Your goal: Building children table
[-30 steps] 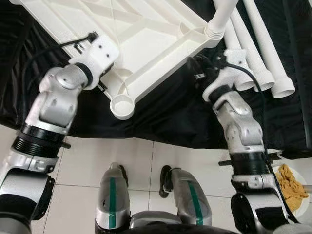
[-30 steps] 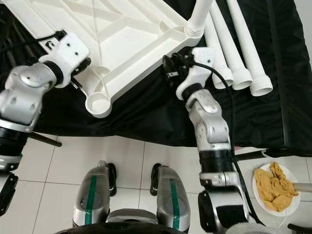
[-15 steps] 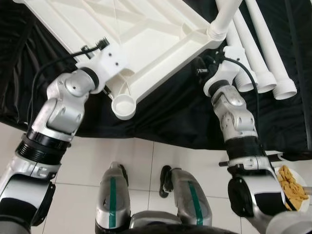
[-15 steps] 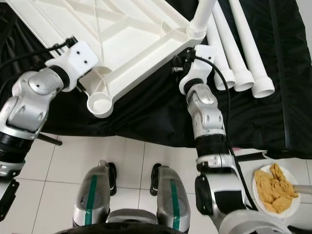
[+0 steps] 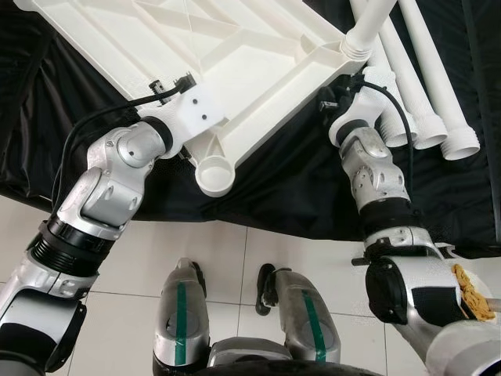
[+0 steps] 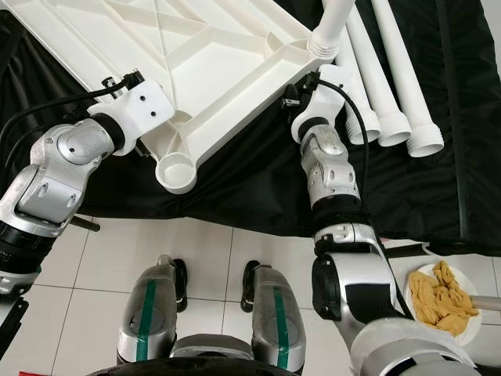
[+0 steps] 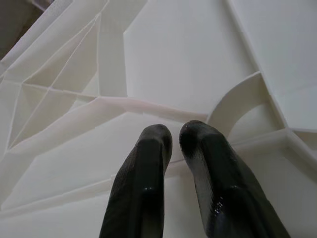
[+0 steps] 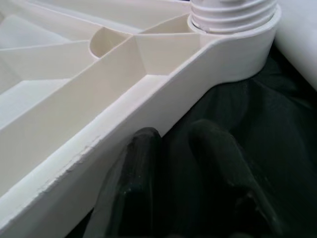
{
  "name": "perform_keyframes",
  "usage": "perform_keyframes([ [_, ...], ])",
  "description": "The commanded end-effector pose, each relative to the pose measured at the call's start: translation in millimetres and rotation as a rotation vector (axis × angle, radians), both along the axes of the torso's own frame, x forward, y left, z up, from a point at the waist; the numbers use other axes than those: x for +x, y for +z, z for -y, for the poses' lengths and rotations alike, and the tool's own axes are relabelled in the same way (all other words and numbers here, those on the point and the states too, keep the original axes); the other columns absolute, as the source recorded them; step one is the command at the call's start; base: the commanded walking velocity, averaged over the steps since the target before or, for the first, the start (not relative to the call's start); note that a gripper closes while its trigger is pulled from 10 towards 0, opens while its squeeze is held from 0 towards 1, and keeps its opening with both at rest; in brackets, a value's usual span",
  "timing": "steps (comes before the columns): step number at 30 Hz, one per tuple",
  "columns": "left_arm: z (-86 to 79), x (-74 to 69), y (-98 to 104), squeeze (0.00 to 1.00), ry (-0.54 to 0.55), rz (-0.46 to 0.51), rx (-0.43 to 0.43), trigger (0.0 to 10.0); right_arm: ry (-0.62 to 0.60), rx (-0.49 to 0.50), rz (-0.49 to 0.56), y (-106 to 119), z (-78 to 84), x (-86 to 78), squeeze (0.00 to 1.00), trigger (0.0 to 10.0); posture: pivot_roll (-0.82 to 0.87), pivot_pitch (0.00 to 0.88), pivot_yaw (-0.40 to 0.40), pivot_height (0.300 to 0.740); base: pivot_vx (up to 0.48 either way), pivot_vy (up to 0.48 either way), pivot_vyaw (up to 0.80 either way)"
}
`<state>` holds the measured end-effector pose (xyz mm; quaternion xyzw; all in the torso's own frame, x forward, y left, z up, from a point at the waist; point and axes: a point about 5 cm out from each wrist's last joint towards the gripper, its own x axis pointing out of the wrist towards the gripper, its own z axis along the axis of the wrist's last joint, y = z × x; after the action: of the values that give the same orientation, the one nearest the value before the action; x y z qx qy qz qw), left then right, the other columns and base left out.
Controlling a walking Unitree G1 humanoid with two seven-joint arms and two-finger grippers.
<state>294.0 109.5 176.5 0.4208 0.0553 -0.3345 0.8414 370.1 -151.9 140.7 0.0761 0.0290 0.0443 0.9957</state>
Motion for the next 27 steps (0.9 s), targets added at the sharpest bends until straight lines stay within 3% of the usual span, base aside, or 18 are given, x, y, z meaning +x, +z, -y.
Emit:
perform_keyframes([
  [1, 17.9, -21.0, -33, 0.00, -0.202, -0.255, 0.050, 10.0, 0.025, 0.020, -0.010, -3, -5.3, 0.5, 0.00, 10.0, 0.13, 0.194, -0.044, 0.740, 0.000, 0.000, 0.00],
  [9, 40.2, -40.1, -36, 0.00, -0.326, -0.300, 0.049, 10.0, 0.178, 0.066, -0.001, 7, -20.5, 16.9, 0.00, 10.0, 0.14, 0.215, -0.044, 0.740, 0.000, 0.000, 0.00],
  [15, 46.4, -45.1, -36, 0.00, -0.355, -0.308, 0.042, 10.0, 0.256, 0.053, 0.033, 16, -27.4, 20.9, 0.00, 10.0, 0.14, 0.219, -0.041, 0.740, 0.000, 0.000, 0.00],
  [27, 63.1, -47.6, -26, 0.00, -0.403, -0.302, 0.003, 10.0, 0.588, 0.044, 0.091, 36, -51.8, 22.9, 0.00, 10.0, 0.14, 0.235, -0.038, 0.740, 0.000, 0.000, 0.00],
])
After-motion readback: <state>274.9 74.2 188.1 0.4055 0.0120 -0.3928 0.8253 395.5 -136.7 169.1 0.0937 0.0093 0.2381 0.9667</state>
